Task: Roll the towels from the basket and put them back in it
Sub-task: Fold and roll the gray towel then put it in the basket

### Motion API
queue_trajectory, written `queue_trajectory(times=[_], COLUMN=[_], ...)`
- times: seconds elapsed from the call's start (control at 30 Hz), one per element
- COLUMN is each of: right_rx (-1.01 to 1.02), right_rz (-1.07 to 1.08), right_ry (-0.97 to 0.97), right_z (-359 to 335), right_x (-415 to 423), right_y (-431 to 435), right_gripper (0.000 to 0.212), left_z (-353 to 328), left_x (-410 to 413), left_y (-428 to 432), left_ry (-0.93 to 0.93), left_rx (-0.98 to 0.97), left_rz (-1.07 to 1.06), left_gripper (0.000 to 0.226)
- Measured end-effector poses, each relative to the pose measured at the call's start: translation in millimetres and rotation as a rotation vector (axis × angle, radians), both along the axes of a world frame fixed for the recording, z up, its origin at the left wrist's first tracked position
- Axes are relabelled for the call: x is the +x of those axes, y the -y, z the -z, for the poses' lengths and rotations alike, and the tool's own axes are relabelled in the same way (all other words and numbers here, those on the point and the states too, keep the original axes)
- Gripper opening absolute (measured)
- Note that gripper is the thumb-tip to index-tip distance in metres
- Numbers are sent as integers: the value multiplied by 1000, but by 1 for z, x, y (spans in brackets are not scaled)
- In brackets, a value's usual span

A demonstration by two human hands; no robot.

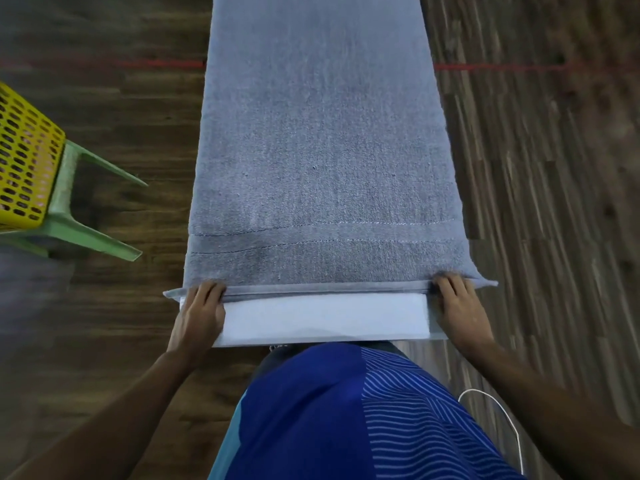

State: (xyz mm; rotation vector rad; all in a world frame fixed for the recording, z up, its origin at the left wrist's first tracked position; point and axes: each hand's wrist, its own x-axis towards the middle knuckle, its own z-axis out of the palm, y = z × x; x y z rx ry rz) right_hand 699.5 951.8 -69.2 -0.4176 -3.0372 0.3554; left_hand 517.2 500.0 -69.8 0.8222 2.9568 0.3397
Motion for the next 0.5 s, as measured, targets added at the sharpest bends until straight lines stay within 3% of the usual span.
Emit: queue_trajectory(times=[0.2,0.33,0.43,0.5], right_rx=[34,-40,-84,-117], right_rz=[-15,-14,1,72], right_ry=[30,137,222,293], right_z=[-2,-11,-14,-16], right_x=[-17,-27,-32,-40], right_y=[-15,-22,-24,-23], right_gripper=[31,15,38,35], left_z=[-3,-12,-21,-23], left_x=[-15,-22,-27,-35], left_y=[2,2,7,3], left_ry=[59,84,127,201], left_rx=[-8,6,-84,-88], left_rz=[-12,-1,56,-16], left_gripper=[27,18,34,33])
